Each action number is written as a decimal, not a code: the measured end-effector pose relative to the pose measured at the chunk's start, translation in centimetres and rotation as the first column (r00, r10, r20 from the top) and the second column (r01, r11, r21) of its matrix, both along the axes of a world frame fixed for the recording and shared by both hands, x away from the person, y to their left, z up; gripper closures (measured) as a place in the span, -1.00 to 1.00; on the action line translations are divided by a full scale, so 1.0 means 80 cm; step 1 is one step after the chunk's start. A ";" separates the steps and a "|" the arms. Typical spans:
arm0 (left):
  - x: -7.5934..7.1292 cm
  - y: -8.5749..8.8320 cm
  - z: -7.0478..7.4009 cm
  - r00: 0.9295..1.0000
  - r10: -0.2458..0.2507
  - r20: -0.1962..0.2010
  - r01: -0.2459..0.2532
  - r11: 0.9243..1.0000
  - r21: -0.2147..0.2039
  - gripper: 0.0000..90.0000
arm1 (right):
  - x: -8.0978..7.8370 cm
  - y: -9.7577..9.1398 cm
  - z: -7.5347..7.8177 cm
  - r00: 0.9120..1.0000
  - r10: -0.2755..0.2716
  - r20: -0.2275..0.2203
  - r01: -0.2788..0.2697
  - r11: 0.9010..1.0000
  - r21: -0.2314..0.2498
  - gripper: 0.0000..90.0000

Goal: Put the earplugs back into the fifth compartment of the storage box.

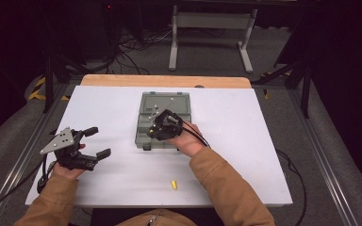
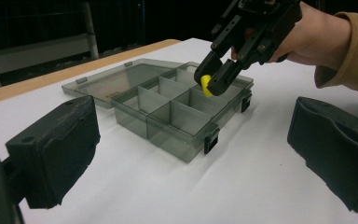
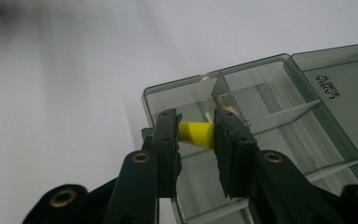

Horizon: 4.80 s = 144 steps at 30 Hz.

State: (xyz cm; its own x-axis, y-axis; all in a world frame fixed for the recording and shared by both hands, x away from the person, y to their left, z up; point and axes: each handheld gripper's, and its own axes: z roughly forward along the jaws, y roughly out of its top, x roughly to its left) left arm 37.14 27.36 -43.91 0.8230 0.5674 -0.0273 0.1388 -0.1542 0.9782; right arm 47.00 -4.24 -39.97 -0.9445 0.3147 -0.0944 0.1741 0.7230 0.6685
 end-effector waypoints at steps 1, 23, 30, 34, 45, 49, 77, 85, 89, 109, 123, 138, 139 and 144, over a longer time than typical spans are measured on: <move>0.000 0.000 0.000 1.000 0.000 0.000 0.000 1.000 0.000 -0.94 | 0.001 0.001 -0.001 1.000 -0.001 -0.001 0.001 1.000 -0.001 0.58; -0.001 0.000 0.000 1.000 -0.001 0.003 0.001 1.000 -0.006 -0.94 | 0.019 0.021 -0.026 0.999 -0.025 -0.023 0.024 1.000 -0.009 0.56; -0.001 0.000 0.000 1.000 -0.001 0.003 0.001 1.000 -0.005 -0.94 | 0.020 0.025 -0.029 0.999 -0.026 -0.031 0.026 1.000 -0.011 0.52; 0.000 0.001 0.001 1.000 -0.001 0.005 0.001 1.000 -0.007 -0.94 | 0.019 0.026 -0.030 0.999 -0.022 -0.029 0.022 1.000 -0.008 0.39; 0.000 0.001 0.001 1.000 -0.003 0.001 0.003 1.000 -0.005 -0.94 | 0.017 0.017 -0.018 0.999 -0.027 -0.042 0.028 0.999 0.031 0.04; 0.000 0.001 0.001 1.000 -0.002 0.001 0.002 1.000 -0.004 -0.94 | 0.013 0.013 -0.013 0.999 -0.020 -0.043 0.021 0.999 0.043 -0.12; 0.000 -0.002 0.000 1.000 -0.002 0.003 0.002 1.000 -0.002 -0.94 | -0.055 -0.045 0.020 0.999 0.028 -0.029 -0.026 0.996 0.080 -0.47; -0.001 -0.002 0.000 1.000 -0.002 0.003 0.002 1.000 -0.002 -0.94 | -0.070 -0.057 0.017 0.999 0.038 -0.036 -0.036 0.997 0.065 -0.46; -0.001 -0.002 0.000 1.000 -0.001 0.003 0.001 1.000 -0.001 -0.94 | -0.076 -0.063 0.016 0.999 0.040 -0.036 -0.038 0.998 0.058 -0.46; 0.000 -0.002 0.000 1.000 0.000 0.007 0.000 1.000 0.003 -0.94 | -0.106 -0.076 -0.003 0.995 0.066 -0.069 -0.066 0.998 -0.002 -0.43; 0.000 -0.003 -0.001 1.000 0.000 0.001 0.000 1.000 -0.001 -0.94 | -0.116 -0.075 -0.026 0.989 0.091 -0.117 -0.101 0.991 -0.084 -0.39; 0.000 -0.002 0.000 1.000 0.000 0.006 0.000 1.000 0.002 -0.94 | -0.131 -0.071 -0.047 0.980 0.119 -0.161 -0.144 0.977 -0.159 -0.15; -0.001 -0.003 0.000 1.000 0.002 0.000 -0.002 1.000 -0.003 -0.94 | -0.132 -0.070 -0.048 0.979 0.131 -0.159 -0.156 0.975 -0.155 -0.13; -0.001 -0.003 0.000 1.000 0.002 0.003 -0.002 1.000 -0.002 -0.94 | -0.135 -0.069 -0.053 0.976 0.146 -0.161 -0.173 0.971 -0.166 -0.01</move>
